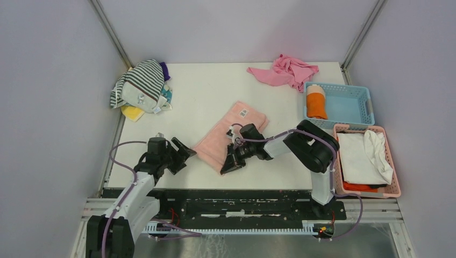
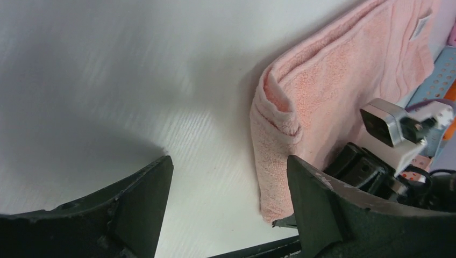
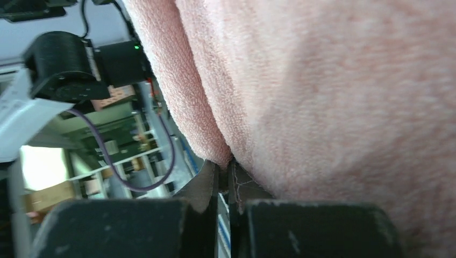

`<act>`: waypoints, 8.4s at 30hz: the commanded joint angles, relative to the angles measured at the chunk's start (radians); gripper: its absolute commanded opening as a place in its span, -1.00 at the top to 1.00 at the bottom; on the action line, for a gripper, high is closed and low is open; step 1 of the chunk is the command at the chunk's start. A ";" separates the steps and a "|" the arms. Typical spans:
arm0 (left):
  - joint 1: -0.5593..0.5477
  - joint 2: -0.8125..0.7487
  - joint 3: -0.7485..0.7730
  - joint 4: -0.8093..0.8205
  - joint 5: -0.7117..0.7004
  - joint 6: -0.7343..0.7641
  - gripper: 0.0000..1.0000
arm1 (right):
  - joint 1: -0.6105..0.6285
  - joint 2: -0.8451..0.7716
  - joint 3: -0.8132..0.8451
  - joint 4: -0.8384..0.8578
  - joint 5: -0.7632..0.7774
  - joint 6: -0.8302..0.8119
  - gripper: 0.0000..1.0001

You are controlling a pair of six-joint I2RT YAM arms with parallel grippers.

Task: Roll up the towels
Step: Roll the towel at the center of the board.

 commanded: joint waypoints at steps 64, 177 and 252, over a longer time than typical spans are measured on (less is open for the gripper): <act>-0.224 0.585 0.061 0.449 -0.104 -0.025 0.03 | 0.492 -0.063 0.480 -0.756 1.347 -0.677 0.00; -0.293 0.483 0.080 0.341 -0.168 -0.091 -0.05 | 0.608 0.052 0.479 -0.818 1.436 -0.679 -0.03; -0.319 0.484 0.077 0.397 -0.138 -0.179 -0.03 | 0.611 -0.115 0.487 -0.885 1.531 -0.563 -0.17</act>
